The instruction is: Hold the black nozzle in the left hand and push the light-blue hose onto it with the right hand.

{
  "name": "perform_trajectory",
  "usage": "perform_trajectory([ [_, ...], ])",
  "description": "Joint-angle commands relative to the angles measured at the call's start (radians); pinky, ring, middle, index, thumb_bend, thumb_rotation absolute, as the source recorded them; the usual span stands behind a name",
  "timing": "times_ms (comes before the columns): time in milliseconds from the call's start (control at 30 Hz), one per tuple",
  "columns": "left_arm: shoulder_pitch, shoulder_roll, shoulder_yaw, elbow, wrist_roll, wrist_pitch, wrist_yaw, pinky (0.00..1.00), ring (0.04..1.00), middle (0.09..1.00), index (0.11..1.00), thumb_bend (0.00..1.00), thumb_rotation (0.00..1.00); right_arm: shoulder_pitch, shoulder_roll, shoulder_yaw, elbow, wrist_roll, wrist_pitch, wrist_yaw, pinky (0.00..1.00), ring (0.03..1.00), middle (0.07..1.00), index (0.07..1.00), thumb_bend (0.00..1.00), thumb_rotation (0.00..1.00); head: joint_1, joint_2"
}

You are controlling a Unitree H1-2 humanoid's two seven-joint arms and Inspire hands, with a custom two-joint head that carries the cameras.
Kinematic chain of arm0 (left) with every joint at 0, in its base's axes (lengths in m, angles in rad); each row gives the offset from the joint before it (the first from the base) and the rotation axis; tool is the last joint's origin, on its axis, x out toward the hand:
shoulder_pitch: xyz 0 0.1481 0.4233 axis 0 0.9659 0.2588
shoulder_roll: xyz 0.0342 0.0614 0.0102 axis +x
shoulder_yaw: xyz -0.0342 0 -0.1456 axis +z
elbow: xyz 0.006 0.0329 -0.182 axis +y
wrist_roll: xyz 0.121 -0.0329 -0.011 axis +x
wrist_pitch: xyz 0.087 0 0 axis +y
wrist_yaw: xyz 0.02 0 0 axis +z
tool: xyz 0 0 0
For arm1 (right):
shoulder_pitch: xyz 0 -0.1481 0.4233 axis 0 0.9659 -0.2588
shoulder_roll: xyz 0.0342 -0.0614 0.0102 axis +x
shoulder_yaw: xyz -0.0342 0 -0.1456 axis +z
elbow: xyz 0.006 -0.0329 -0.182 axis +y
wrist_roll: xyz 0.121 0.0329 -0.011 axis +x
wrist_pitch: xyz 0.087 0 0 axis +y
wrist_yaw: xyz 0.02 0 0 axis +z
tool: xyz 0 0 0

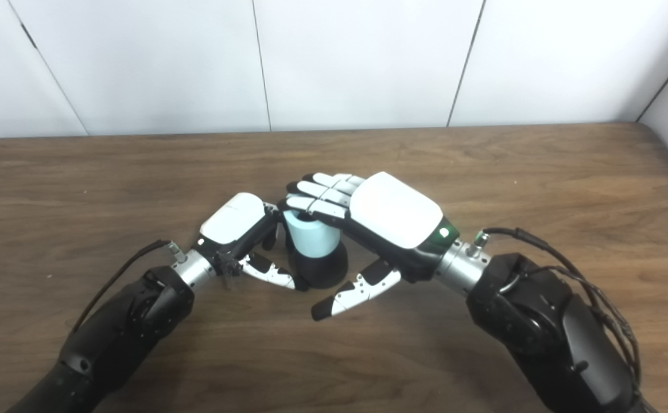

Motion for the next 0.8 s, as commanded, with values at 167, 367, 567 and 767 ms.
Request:
perform_trajectory([
  [167, 0.035, -0.005, -0.032, 0.040, 0.028, 0.018, -0.087, 0.31, 0.374, 0.443, 0.510, 0.52, 0.00, 0.035, -0.019, 0.058, 0.050, -0.036, -0.008, 0.075, 0.89, 0.916, 0.897, 0.855, 0.74, 0.89, 0.002, 0.001],
  [367, 0.034, -0.013, -0.029, 0.036, 0.019, 0.024, -0.099, 0.31, 0.373, 0.448, 0.505, 0.52, 0.00, 0.029, -0.016, 0.061, 0.053, -0.043, 0.002, 0.073, 0.89, 0.920, 0.901, 0.859, 0.74, 0.91, 0.005, 0.001],
  [567, 0.036, -0.009, -0.029, 0.022, 0.024, 0.034, -0.110, 0.31, 0.377, 0.448, 0.509, 0.52, 0.00, 0.027, -0.015, 0.046, 0.057, -0.060, 0.010, 0.053, 0.88, 0.916, 0.898, 0.854, 0.73, 0.90, 0.009, 0.002],
  [767, 0.034, -0.005, -0.024, 0.024, 0.019, 0.035, -0.126, 0.31, 0.377, 0.441, 0.516, 0.52, 0.00, 0.024, -0.013, 0.026, 0.056, -0.092, 0.034, 0.045, 0.88, 0.925, 0.906, 0.862, 0.70, 0.91, 0.006, 0.000],
])
